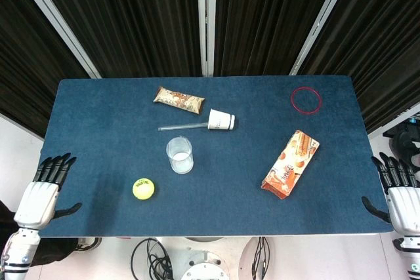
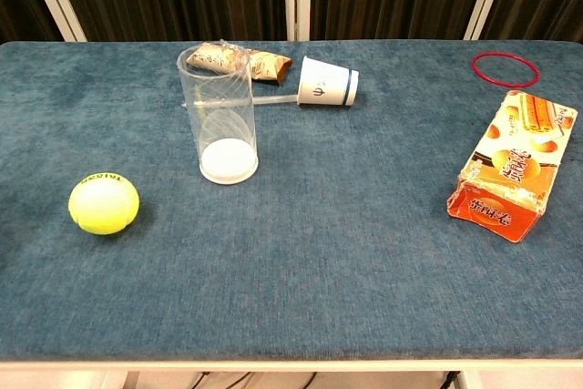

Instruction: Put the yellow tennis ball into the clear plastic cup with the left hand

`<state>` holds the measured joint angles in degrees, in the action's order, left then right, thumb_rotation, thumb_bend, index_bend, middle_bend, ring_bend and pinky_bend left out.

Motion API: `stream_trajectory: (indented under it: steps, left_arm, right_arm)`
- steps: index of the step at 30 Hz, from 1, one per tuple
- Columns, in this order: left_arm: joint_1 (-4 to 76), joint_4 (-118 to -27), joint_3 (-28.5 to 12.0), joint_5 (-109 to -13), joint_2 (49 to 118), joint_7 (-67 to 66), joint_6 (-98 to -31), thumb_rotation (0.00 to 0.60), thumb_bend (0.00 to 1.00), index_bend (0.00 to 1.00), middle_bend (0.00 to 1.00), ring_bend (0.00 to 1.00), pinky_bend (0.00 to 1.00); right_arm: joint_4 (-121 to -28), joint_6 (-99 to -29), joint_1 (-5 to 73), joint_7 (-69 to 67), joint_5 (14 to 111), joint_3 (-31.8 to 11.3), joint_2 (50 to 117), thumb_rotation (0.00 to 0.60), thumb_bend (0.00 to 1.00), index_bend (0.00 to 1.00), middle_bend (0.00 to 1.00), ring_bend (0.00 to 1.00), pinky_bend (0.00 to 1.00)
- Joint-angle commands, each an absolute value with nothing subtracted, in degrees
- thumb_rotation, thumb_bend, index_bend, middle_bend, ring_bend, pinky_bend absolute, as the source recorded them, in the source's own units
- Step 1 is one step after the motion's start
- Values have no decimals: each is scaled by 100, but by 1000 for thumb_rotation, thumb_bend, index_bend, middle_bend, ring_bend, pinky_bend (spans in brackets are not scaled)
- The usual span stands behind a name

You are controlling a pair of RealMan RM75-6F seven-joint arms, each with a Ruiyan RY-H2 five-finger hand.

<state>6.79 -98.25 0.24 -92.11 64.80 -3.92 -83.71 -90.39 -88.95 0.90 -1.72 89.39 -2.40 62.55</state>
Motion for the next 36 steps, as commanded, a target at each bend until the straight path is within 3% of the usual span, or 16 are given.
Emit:
stream_trajectory:
  steps: [1, 13, 25, 32, 36]
  left_arm:
    - [841, -9849, 84, -9444, 6557, -330, -8205, 600, 7, 6, 0, 0, 0]
    - [1654, -9626, 98, -9707, 7353, -180, -7117, 600, 6, 28, 0, 0, 0]
    - [2096, -8736, 97, -9423, 8249, 165, -6513, 600, 76, 168, 139, 5, 99]
    - [2218, -8250, 84, -9274, 8580, 336, -6409, 600, 128, 223, 181, 83, 195]
    - [2245, -8031, 68, -9207, 8742, 311, -6442, 600, 162, 284, 291, 221, 282]
  right_arm:
    - [-9064, -8899, 100, -150, 8948, -250, 6245, 600, 183, 0, 0, 0, 0]
    - [-9061, -8963, 75, -185, 8972, -244, 6259, 600, 183, 0, 0, 0, 0]
    - [-9011, -8979, 71, -351, 8903, -297, 6218, 600, 183, 0, 0, 0, 0]
    - [-8970, -8901, 82, -405, 8850, -287, 6245, 600, 184, 0, 0, 0, 0]
    - [-8974, -8844, 100, -437, 8804, -297, 6245, 600, 188, 0, 0, 0, 0]
